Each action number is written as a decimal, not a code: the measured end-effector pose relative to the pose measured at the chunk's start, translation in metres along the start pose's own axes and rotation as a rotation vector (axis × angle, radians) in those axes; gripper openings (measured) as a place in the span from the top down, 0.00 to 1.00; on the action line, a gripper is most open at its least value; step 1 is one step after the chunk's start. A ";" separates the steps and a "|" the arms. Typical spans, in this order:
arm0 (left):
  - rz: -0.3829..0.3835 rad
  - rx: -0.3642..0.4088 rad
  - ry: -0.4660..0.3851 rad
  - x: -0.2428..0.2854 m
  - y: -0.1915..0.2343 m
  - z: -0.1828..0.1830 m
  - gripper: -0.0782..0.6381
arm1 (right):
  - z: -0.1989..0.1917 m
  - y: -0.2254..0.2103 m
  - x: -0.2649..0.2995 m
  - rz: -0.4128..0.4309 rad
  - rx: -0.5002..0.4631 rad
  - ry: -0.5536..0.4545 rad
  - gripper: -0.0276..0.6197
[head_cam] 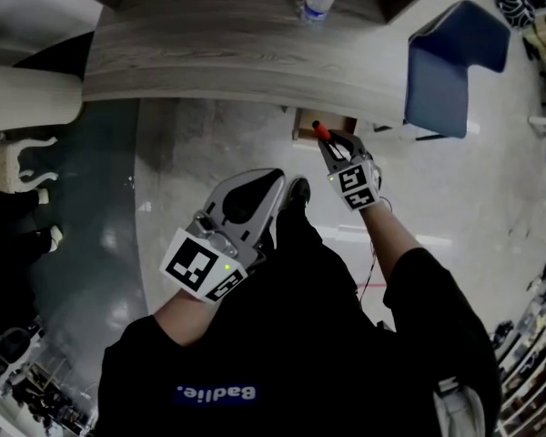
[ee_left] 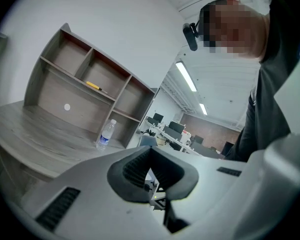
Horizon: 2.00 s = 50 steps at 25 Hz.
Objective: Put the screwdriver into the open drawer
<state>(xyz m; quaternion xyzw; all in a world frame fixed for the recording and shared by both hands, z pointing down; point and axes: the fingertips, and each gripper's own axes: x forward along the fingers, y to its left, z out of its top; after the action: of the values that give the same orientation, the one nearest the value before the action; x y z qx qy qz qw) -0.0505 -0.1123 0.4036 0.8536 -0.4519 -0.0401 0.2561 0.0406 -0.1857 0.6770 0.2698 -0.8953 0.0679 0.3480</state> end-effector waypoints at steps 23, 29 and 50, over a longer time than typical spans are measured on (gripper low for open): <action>0.029 -0.030 0.016 0.003 0.028 -0.027 0.89 | -0.093 -0.014 0.084 0.013 -0.084 0.197 0.80; 0.047 -0.037 0.034 0.005 0.037 -0.035 0.89 | -0.112 -0.018 0.104 0.039 -0.130 0.256 0.80; 0.078 -0.055 0.062 -0.005 0.044 -0.052 0.89 | -0.145 -0.021 0.139 0.099 -0.297 0.433 0.79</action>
<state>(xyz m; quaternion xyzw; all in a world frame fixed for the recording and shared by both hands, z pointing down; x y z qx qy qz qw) -0.0706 -0.1080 0.4690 0.8286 -0.4756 -0.0161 0.2949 0.0515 -0.2190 0.8761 0.1509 -0.8122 0.0089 0.5634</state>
